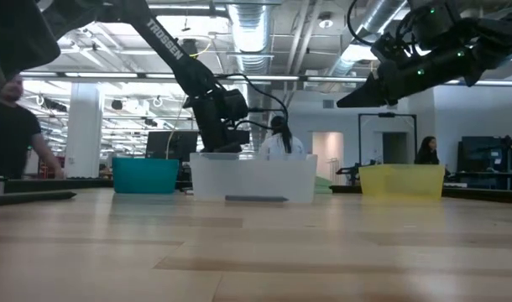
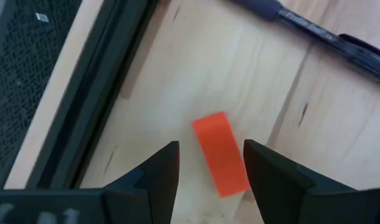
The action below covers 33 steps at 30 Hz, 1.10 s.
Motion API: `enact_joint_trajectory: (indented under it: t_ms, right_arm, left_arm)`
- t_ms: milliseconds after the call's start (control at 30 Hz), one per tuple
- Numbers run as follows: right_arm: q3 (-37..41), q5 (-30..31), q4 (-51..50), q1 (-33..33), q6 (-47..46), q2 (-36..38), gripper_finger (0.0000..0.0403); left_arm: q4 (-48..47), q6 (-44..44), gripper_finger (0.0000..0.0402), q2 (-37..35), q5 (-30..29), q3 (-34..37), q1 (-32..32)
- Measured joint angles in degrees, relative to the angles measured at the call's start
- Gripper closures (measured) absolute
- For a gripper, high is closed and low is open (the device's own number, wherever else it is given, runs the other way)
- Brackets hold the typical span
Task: Sort crayons/erasers/pens/pencils in bins
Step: Put the orange eraser into the blue bin
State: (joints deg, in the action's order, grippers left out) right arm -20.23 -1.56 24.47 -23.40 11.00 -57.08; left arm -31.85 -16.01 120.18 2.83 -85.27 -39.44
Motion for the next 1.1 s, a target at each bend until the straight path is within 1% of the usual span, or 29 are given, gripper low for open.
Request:
enact_joint_trajectory:
  t_ms: [267, 400, 800, 900, 1100]
  right_arm:
    - [0.0, 0.0, 0.0, 0.0, -0.01, 0.0, 0.0398]
    - [0.0, 0.0, 0.0, 0.0, -0.01, 0.0, 0.0398]
    - [-0.02, 0.0, 0.16, 0.0, -0.02, -0.02, 0.0397]
    - [-0.02, 0.0, 0.13, 0.0, -0.02, -0.02, 0.0398]
    - [-0.02, -0.01, 0.03, 0.0, -0.02, -0.02, 0.0399]
  left_arm:
    - [0.1, 0.11, 0.0231, -0.01, -0.25, 0.0, -0.04]
    - [-0.43, 0.14, 0.0231, -0.01, 1.06, 0.0, -0.11]
    - [-0.3, 0.44, 0.0234, 3.82, 1.56, -0.32, -0.66]
    - [-0.35, 0.38, 0.025, 3.93, 1.38, -0.28, -0.78]
    - [-0.79, -2.7, 0.0308, 4.03, 1.93, -0.31, -0.97]
